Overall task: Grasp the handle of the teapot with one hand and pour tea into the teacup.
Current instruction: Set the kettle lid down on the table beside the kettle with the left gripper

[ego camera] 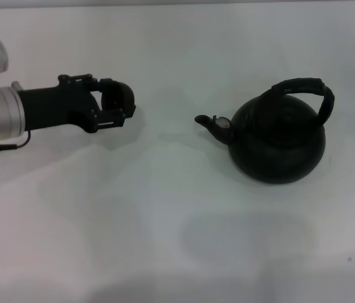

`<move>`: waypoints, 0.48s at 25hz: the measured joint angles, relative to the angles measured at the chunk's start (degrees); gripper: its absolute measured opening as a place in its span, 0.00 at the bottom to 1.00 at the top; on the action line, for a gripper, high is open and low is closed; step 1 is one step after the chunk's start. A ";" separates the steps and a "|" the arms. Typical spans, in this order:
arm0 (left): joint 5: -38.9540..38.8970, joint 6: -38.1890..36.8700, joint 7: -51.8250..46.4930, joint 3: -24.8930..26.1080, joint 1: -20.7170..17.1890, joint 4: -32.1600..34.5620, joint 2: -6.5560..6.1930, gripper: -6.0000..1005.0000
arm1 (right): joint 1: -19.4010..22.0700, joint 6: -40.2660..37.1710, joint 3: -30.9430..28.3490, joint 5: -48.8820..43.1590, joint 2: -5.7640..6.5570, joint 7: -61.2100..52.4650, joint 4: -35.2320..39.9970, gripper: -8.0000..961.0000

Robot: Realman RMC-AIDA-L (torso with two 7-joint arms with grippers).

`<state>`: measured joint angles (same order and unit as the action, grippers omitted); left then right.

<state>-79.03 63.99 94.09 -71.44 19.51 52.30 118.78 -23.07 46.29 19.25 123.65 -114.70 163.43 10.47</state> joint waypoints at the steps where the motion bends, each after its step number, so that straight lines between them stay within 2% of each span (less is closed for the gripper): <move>1: -0.37 -0.04 0.69 0.15 0.03 -0.60 0.02 0.70 | 0.02 -0.34 0.00 0.00 0.05 0.29 0.00 0.88; 12: -8.68 -2.73 18.32 0.42 5.00 -15.77 0.22 0.70 | -0.46 -4.29 0.00 -0.06 0.00 2.59 0.64 0.88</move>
<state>-87.70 61.26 112.41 -71.02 24.51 36.53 119.00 -23.53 42.00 19.25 123.60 -114.70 166.02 11.11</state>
